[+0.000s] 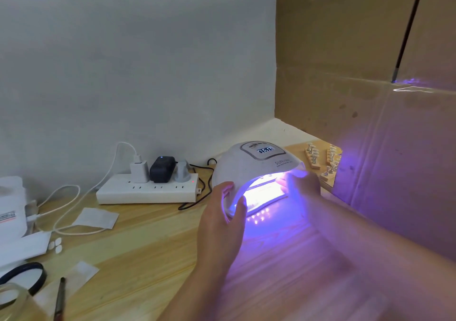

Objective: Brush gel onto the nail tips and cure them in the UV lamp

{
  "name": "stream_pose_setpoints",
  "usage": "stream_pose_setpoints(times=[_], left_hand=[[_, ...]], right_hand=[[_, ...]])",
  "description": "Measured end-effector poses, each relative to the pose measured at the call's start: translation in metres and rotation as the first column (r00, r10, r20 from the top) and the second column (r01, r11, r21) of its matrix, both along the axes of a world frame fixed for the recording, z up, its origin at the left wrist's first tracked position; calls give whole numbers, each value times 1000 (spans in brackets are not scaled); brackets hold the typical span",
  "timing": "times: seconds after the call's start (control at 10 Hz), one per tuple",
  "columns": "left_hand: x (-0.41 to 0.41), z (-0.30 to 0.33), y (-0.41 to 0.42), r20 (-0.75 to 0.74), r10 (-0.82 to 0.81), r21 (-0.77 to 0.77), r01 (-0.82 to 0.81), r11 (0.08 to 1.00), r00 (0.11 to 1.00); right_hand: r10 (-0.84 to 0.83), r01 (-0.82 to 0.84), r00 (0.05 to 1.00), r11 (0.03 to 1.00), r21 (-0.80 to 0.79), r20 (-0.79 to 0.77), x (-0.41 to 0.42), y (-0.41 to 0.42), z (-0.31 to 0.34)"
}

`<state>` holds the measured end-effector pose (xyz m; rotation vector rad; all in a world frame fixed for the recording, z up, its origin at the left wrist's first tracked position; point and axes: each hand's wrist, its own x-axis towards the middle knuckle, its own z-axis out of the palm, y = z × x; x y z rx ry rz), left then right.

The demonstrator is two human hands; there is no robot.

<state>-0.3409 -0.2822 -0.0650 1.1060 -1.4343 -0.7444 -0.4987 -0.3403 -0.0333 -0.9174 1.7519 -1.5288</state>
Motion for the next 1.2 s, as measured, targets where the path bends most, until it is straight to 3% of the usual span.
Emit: stream_pose_setpoints(times=[0.1,0.2,0.3,0.4,0.5,0.6,0.8,0.9,1.0,1.1,1.2], left_hand=[[0,-1,-2,3,13,-3,-13,1000,1000],[-1,-1,-2,2,9,11,-9,1000,1000],[0,1,0,13,-5,38,5,999,1000],[1,0,-1,9,-10,50,10,999,1000],[2,0,-1,6,-16,57,16,998,1000],[2,0,-2,-5,-19,56,19,998,1000],[1,0,-3,-95,-30,41,34,999,995],[1,1,-3,-105,-22,10,23,1000,994],[2,3,-4,-110,-24,-2,23,1000,994],[4,2,-2,-108,-15,-23,12,1000,994],[7,7,0,-88,28,-52,-33,998,996]], right_hand=[[-92,75,990,985,-157,-106,2,25,-7],[-142,32,932,948,-316,-333,-3,47,3],[-75,-206,756,916,-345,-650,-5,38,34],[146,-270,477,963,13,-867,-4,11,64],[359,-254,248,920,297,-900,-2,-8,72],[386,-201,141,913,355,-912,2,-10,71],[368,-165,139,924,345,-919,12,-8,75],[299,-159,224,950,268,-927,15,-3,68],[85,-135,470,991,24,-878,23,12,56],[-175,-39,805,938,-345,-567,56,36,44],[-151,39,973,851,-524,-173,98,62,34]])
